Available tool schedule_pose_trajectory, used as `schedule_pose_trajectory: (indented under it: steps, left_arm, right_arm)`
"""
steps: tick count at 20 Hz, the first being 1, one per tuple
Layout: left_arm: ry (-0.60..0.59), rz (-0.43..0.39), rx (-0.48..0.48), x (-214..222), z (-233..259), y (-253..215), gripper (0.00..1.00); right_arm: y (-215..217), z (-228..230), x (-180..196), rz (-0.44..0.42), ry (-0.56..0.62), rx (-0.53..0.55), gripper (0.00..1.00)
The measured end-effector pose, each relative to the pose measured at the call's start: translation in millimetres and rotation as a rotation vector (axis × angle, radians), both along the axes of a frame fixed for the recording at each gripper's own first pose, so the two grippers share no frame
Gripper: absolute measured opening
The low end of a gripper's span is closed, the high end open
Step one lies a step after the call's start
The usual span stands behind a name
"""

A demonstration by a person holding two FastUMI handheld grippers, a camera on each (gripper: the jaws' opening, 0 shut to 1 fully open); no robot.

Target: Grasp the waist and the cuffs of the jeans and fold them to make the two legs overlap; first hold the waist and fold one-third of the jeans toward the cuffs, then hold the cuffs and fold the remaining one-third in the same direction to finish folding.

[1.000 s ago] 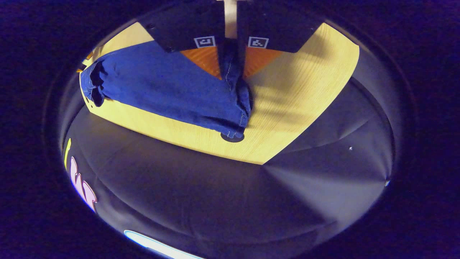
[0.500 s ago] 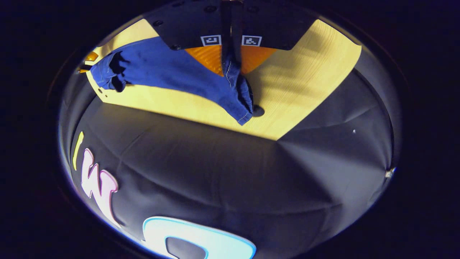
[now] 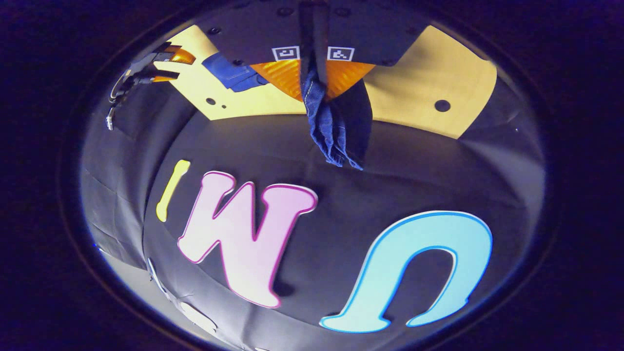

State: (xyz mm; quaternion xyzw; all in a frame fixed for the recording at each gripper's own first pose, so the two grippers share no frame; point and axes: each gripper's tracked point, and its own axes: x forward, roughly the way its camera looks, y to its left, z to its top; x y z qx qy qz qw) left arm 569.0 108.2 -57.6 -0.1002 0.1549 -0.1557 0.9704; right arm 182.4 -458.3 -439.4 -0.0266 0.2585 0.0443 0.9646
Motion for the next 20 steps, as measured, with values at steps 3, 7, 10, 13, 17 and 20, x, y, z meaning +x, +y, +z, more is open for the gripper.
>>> schedule_pose_trajectory:
  steps: [3,7,10,13,17,20]
  left_arm:
    - [0.017,-0.112,0.014,-2,2,-88,0.06]
    - [0.096,-0.212,-0.012,3,-53,-190,0.06]
    - [0.16,-0.244,-0.022,7,-94,-230,0.07]
    - [0.263,-0.249,-0.008,11,-128,-233,0.11]
    - [0.272,-0.311,-0.063,5,-126,-245,0.4]
    - [0.181,-0.305,-0.034,-18,-99,-241,0.92]
  right_arm:
    - [-27,17,-9,-0.035,-0.015,0.004,0.97]
    - [-62,27,-25,-0.107,-0.027,0.037,0.97]
    - [-83,29,-43,-0.162,-0.023,0.055,0.97]
    - [-102,20,-65,-0.212,0.0,0.06,0.97]
    - [-114,17,-83,-0.256,0.02,0.066,0.97]
    - [-113,33,-95,-0.268,-0.011,0.072,0.97]
